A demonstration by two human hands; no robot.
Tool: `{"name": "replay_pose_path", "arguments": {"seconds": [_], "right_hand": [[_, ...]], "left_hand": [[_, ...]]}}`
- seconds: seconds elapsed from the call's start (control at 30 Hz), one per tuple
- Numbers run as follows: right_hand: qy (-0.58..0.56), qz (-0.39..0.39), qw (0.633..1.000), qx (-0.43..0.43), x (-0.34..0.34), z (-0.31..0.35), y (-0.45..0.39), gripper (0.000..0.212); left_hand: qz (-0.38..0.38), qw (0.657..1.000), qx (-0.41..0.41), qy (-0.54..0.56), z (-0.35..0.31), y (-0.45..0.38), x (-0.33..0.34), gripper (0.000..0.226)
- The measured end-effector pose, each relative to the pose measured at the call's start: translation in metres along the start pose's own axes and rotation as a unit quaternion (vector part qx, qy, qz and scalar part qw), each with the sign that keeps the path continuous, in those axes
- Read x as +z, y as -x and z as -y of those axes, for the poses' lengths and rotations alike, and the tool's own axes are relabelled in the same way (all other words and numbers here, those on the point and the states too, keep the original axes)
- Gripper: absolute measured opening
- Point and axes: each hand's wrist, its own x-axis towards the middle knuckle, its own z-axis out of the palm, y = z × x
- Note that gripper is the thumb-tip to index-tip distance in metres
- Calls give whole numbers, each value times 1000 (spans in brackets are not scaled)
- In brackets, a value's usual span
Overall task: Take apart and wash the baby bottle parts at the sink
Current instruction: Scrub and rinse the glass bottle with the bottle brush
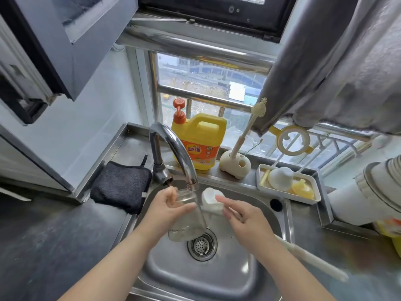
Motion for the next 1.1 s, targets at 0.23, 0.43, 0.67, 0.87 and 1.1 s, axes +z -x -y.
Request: {"name": "replay_pose_path", "arguments": {"seconds": [0.23,0.43,0.67,0.87,1.1], "right_hand": [[117,-2,989,-90,7,9,-12,33],[33,4,995,-95,13,8,-12,34],[-82,17,996,-25,11,3,-11,42],[-140,32,990,1,15,7,-1,39],[-129,16,991,-16,23,7,4,53]], "left_hand": [[70,997,12,35,-5,6,1,46],[50,998,29,28,-15,8,-4,57],[113,982,-53,139,-17,3,-12,82],[110,974,-99,171,-9,-1,-4,133],[83,976,-107,168,-3,-3,-1,117]]}}
